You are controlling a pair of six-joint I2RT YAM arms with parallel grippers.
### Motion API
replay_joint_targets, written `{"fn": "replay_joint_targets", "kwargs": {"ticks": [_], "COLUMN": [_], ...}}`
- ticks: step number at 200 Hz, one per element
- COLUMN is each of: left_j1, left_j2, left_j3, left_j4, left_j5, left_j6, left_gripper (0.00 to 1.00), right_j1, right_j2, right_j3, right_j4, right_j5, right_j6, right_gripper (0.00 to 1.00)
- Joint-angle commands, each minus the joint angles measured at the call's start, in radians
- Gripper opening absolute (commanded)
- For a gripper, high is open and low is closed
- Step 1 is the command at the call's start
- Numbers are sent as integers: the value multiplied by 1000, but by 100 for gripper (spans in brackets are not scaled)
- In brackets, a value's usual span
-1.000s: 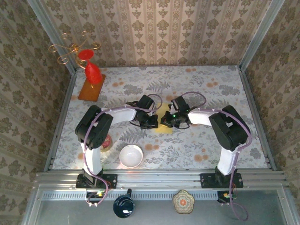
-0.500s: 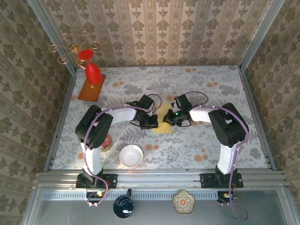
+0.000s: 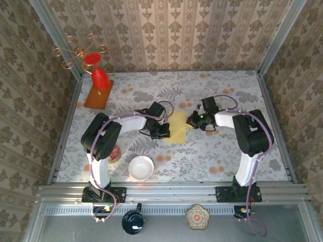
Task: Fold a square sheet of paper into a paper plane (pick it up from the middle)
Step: Fold the triangle a second time at the center of the table, then turn over the paper at the center of the table.
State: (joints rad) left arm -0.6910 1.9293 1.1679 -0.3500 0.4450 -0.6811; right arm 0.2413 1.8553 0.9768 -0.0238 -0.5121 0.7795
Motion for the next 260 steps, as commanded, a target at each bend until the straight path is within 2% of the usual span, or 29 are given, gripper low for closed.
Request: {"fn": "replay_joint_targets", "kwargs": {"ticks": [1,23,68,109,190,260], "left_j1": [5,7,22,37,59,64], "left_j2": [3,-32,-19,35,89,91], "left_j3": [40,84,101,134,109,76], "left_j4": [-70,-53,21,32,46,62], "left_j5": [0,15,24,-1,-16,-10], "left_j6": [5,6,-34,-43,-75,-92], "left_gripper": [0,0,15,20,20,20], "right_j1": [12,41,85,108,118,130], "right_j2": [-108,-154,-172,-114,-42,-18], "right_j3": [-21,-62,-157,-163,-120,-88], "right_j4": [-46,-51,60,123,137,162], "right_j5": [39,39,-6,-29,-20,-26], "right_j6": [-23,14,150,201,238,246], "right_gripper": [0,8,28,36,39,28]}}
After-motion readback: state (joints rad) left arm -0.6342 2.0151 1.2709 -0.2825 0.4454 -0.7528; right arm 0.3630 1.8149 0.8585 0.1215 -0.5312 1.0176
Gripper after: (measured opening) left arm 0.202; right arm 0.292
